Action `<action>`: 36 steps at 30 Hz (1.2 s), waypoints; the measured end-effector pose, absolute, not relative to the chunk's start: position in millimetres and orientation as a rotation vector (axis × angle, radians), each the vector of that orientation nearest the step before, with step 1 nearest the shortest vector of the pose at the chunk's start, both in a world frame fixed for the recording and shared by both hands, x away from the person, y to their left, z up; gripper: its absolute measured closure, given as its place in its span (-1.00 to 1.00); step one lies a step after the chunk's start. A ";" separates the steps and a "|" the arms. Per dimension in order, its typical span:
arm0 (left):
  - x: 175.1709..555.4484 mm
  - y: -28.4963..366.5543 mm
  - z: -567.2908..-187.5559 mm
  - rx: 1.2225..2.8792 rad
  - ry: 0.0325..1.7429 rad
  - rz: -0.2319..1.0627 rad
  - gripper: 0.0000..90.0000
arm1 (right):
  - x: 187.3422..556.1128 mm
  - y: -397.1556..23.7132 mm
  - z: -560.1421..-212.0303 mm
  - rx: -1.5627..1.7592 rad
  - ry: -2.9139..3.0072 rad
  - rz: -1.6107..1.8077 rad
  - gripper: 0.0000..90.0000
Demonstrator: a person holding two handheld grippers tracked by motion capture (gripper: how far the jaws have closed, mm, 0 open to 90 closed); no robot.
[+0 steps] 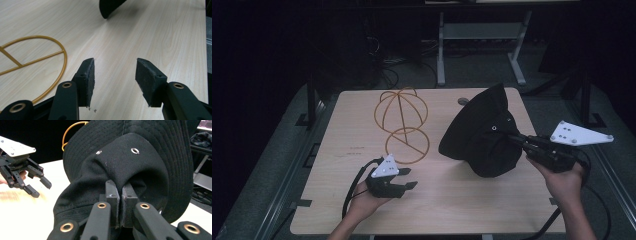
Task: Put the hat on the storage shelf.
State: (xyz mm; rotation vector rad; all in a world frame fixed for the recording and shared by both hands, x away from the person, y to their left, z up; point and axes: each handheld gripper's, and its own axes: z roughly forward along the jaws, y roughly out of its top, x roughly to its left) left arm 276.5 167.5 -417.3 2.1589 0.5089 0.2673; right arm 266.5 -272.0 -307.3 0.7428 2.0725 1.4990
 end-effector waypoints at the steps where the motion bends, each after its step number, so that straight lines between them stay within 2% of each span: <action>1: 276.4 168.4 -417.7 2.147 0.511 0.270 0.09 | 267.3 -270.6 -304.9 0.741 2.076 1.502 0.93; 36: 284.1 179.8 -426.2 2.152 0.535 0.281 0.03 | 299.4 -238.6 -249.5 0.670 2.116 1.596 0.92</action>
